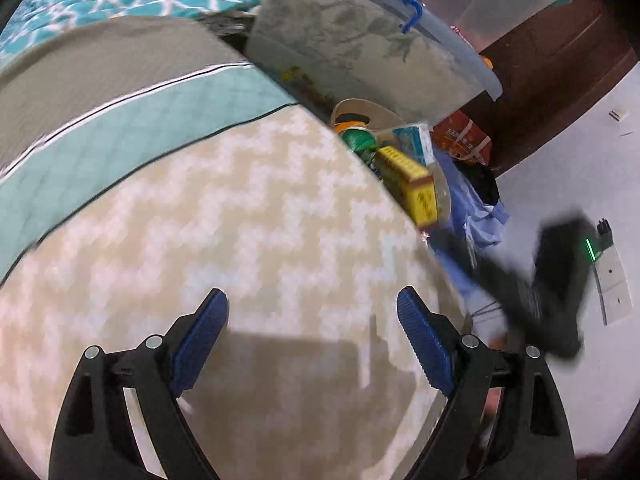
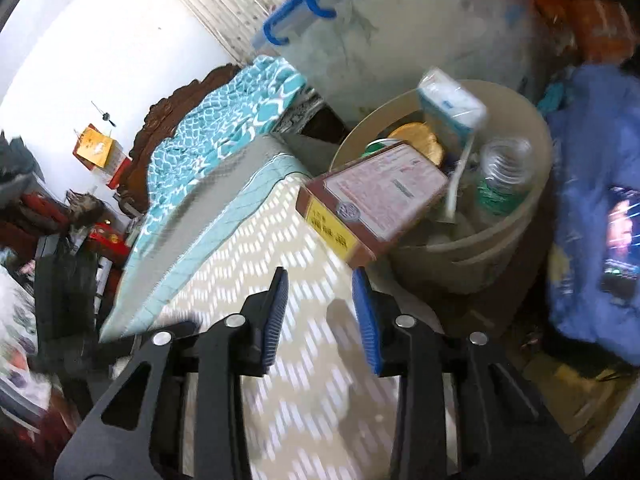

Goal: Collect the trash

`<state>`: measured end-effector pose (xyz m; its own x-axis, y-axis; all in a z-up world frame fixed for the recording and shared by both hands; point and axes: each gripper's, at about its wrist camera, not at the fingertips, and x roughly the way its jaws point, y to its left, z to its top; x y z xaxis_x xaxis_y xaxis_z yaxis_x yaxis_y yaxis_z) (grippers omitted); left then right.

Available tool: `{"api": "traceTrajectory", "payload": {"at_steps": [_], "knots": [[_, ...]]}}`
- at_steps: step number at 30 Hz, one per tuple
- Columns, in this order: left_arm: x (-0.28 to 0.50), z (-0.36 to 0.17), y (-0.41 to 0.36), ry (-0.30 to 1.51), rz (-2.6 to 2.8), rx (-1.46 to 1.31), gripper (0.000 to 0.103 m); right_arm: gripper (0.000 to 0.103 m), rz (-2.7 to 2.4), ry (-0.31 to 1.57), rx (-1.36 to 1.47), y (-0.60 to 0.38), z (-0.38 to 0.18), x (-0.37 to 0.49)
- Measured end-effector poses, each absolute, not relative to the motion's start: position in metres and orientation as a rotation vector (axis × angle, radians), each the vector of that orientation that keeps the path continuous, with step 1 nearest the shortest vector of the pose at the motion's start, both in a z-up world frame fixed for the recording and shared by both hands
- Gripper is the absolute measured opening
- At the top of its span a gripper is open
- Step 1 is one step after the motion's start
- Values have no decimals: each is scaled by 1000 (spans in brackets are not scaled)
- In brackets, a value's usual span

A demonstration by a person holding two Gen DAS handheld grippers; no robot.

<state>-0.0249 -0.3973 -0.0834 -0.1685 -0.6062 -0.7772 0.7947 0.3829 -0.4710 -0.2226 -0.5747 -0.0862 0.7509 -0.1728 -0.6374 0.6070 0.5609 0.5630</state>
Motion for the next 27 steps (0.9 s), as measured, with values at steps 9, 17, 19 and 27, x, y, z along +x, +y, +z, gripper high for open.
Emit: {"api": "traceTrajectory", "payload": {"at_steps": [9, 17, 19, 27], "knots": [[-32, -77, -308, 1170, -1212, 149, 82, 38, -656, 570, 913, -588, -86, -220], [-53, -83, -271, 1008, -1191, 253, 83, 56, -690, 561, 749, -457, -72, -231], [-57, -84, -269, 971, -1198, 271, 83, 57, -712, 565, 720, -434, -66, -227], [-54, -78, -253, 907, -1166, 210, 86, 68, -897, 596, 637, -389, -32, -228]]}}
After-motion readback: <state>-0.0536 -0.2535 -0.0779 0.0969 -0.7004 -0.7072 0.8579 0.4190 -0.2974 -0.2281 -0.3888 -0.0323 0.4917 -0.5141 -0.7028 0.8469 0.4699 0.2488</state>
